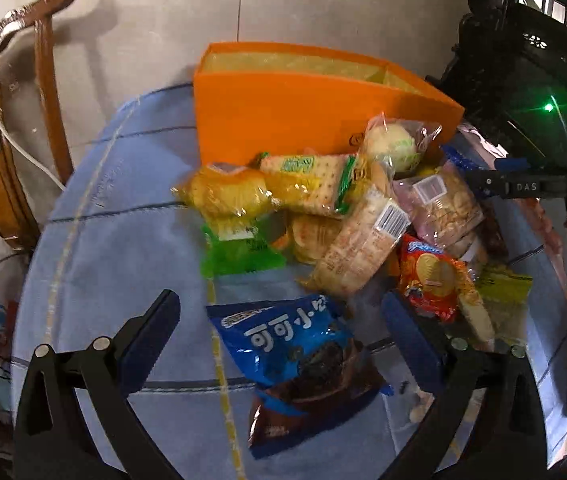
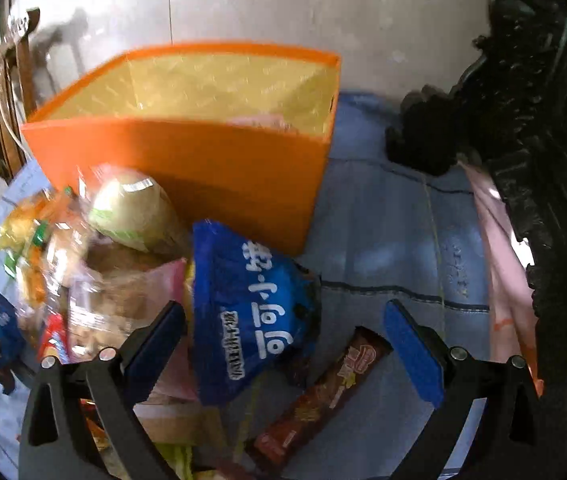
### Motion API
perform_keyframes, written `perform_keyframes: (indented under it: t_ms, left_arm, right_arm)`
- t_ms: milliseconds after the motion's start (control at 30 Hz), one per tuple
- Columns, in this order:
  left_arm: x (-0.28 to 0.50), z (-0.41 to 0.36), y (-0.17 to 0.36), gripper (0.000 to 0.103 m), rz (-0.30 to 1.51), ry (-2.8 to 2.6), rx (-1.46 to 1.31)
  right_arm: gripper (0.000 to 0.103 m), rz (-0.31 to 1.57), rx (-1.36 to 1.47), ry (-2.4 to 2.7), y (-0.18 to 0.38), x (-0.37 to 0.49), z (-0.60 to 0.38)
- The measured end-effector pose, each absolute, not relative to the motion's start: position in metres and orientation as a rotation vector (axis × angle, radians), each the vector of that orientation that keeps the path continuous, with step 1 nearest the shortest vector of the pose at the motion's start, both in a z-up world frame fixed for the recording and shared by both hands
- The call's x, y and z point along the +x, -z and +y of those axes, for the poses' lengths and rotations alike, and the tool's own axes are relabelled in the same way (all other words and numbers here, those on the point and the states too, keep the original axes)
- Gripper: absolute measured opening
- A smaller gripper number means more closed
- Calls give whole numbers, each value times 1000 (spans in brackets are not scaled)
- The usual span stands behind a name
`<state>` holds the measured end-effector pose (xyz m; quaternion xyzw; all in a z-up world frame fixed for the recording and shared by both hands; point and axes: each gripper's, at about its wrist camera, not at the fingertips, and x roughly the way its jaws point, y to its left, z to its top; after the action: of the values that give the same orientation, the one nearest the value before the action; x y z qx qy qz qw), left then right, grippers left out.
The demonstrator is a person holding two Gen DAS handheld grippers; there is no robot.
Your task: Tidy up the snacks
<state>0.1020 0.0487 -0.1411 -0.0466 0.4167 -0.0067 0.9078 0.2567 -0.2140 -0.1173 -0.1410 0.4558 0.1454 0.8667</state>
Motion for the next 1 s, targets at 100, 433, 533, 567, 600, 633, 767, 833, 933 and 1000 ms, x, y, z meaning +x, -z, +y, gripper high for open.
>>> perform_keyframes:
  t_ms: [100,433,533,567,600,633,767,833,933,1000]
  left_arm:
    - [110,50,161,93,900,11,-119]
    - [99,42,162,47,1000,155,-258]
    - [92,44,142,47,954,176,-286]
    - [92,46,134,47,937,186,-287]
    - [92,45,125,47,920,188,-277]
    - [92,44,113,47,899,183,-257]
    - [107,49,77,47,831,163,-229]
    - [119,51,62,47,781,127,-202]
    - [151,53,37,47,745,50,-152]
    - [173,56,21,47,733,4,-128]
  right_arm:
    - [98,974,-307,-293,124,261,-213]
    - [37,991,-168,-216,112,240,-226]
    - [37,959,-127,-210,91,229,-233]
    - [37,951,-119,-221,86,225,-236]
    - [37,942,-109,-228,80,221,-237]
    - [37,930,-92,-234,72,219,-240]
    - [37,877,-92,-245,40,215,-239]
    - [37,850,-99,-235,28,218,-233]
    - [37,846,-16,-247,13,229,-224]
    - [37,843,29,-240,8,238,-216]
